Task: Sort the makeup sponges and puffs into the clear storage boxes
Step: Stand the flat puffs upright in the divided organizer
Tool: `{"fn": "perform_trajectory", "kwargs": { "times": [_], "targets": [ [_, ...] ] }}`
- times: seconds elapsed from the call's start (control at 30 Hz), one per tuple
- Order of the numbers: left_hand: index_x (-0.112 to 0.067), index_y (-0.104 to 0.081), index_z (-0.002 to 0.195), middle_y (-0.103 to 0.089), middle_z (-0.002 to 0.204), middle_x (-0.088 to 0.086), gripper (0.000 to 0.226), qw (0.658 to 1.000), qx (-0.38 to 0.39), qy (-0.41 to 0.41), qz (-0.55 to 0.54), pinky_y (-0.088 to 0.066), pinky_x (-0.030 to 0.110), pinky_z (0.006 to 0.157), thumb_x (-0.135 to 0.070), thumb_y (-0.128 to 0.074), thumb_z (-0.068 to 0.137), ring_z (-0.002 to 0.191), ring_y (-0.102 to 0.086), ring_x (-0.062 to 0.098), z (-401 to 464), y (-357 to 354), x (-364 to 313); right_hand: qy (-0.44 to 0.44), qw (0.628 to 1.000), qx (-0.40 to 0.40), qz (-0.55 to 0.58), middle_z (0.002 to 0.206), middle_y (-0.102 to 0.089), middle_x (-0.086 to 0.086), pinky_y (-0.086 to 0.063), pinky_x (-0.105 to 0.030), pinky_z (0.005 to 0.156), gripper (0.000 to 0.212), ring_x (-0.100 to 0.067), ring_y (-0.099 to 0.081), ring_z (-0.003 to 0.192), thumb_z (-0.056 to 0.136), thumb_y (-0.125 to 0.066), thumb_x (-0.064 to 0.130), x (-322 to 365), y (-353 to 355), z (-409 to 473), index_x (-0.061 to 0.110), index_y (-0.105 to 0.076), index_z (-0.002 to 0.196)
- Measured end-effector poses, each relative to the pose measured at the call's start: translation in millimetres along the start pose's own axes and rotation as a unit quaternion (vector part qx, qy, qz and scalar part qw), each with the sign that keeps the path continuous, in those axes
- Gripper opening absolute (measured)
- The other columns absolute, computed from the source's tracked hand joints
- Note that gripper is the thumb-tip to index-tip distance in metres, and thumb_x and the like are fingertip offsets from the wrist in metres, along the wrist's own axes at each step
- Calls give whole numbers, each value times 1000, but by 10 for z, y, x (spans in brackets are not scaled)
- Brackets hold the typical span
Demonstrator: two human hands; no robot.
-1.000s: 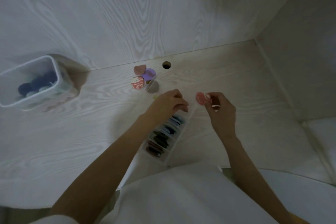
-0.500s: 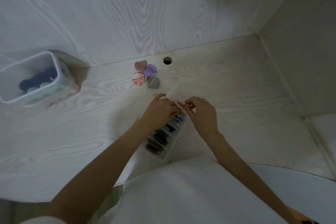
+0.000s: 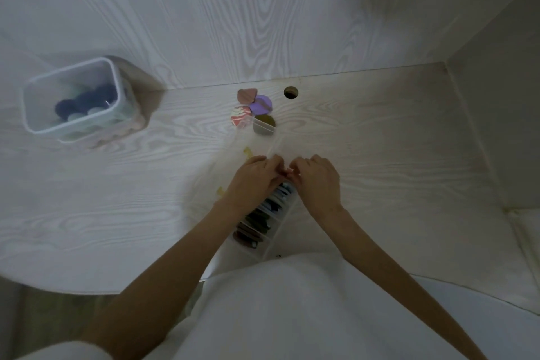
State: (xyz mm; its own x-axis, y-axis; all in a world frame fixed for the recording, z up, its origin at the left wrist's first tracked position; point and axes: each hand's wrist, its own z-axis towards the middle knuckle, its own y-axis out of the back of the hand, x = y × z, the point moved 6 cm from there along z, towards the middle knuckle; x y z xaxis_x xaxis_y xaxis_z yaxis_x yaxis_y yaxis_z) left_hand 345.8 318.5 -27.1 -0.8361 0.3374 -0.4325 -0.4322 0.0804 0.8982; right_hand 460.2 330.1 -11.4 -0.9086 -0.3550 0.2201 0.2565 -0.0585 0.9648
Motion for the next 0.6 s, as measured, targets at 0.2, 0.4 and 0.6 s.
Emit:
{"fn": "perform_trajectory", "kwargs": {
  "times": [0.2,0.4,0.6],
  "targets": [
    [-18,-67,94,-69,93,-1,33,999,-5,-32,38,-44,29,80,-34,-39,90,74,-64,18,19,40,-17,-73,975,106,179,81,-72,-4,-50,-31,63,20,-20,-65,72,85,-66,34,-205,-52,63,17,-71,93],
    [-19,-68,88,-69,90,-1,29,999,-29,4,21,-41,26,79,-32,-42,91,72,-64,18,-88,74,106,-28,962,15,272,83,-71,0,-48,-30,66,9,-14,-62,73,85,-63,16,-249,154,701,14,-71,91],
    [-20,-67,94,-69,86,-1,27,998,-50,21,15,-37,23,80,-30,-43,91,71,-64,17,-113,64,110,201,962,107,148,91,-70,-12,-41,-33,71,14,-31,-56,81,83,-62,5,323,-324,1609,6,-73,91]
  ]
}}
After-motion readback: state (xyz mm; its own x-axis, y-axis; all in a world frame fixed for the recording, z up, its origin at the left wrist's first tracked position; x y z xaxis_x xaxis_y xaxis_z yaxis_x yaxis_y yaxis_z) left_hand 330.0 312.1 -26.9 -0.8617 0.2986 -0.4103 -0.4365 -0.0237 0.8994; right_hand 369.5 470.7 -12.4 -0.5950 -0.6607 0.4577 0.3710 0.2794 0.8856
